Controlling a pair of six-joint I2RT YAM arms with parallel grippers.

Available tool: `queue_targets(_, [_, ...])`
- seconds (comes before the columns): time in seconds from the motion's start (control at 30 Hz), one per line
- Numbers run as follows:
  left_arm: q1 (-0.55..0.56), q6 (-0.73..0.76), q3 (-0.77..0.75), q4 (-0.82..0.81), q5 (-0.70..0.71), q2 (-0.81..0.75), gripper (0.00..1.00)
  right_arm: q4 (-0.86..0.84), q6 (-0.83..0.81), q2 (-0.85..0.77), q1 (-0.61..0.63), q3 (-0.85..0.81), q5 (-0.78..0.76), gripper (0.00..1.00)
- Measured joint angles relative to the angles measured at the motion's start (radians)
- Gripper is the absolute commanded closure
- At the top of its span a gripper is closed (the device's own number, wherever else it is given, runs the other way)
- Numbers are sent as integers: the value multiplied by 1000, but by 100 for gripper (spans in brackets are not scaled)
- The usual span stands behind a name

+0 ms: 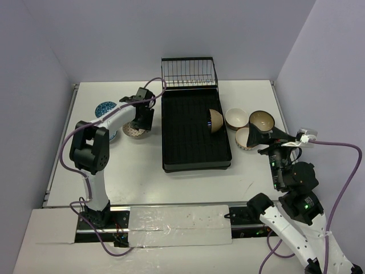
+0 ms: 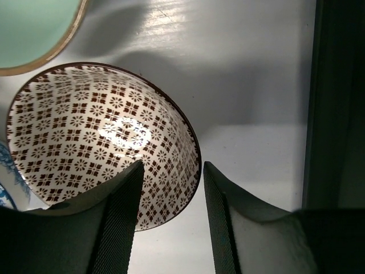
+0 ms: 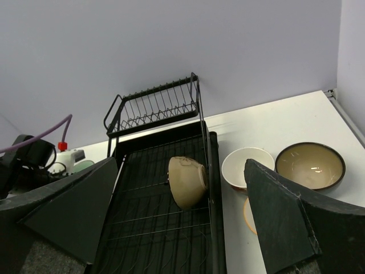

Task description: Load the bowls into the dish rack

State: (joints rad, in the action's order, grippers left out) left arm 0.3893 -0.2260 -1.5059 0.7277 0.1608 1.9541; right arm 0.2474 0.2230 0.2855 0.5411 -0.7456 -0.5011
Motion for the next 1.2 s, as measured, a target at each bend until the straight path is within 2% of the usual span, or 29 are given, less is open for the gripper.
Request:
queue_targets(0.1, [0, -2, 0, 3, -7, 6, 51, 0, 0, 0, 0, 0, 0, 0])
queue_targets(0.2, [0, -5, -2, 4, -9, 7, 58, 0, 0, 0, 0, 0, 0, 0])
queue_targets(0.4, [3, -16, -4, 3, -22, 7, 81, 0, 0, 0, 0, 0, 0, 0])
queue_targets(0.43, [3, -18, -4, 3, -23, 7, 90, 0, 0, 0, 0, 0, 0, 0])
queue_targets(0.53, [5, -20, -5, -11, -12, -2, 100, 0, 0, 0, 0, 0, 0, 0])
queue_targets(0.77, [5, -55, 8, -5, -53, -114, 100, 0, 0, 0, 0, 0, 1, 0])
queue_targets(0.97, [6, -135, 71, -48, -153, -378, 100, 0, 0, 0, 0, 0, 4, 0])
queue_targets(1.13, [8, -322, 261, -386, -338, -682, 100, 0, 0, 0, 0, 0, 9, 0])
queue_targets(1.2, [15, -411, 335, -550, -410, -745, 100, 0, 0, 0, 0, 0, 12, 0])
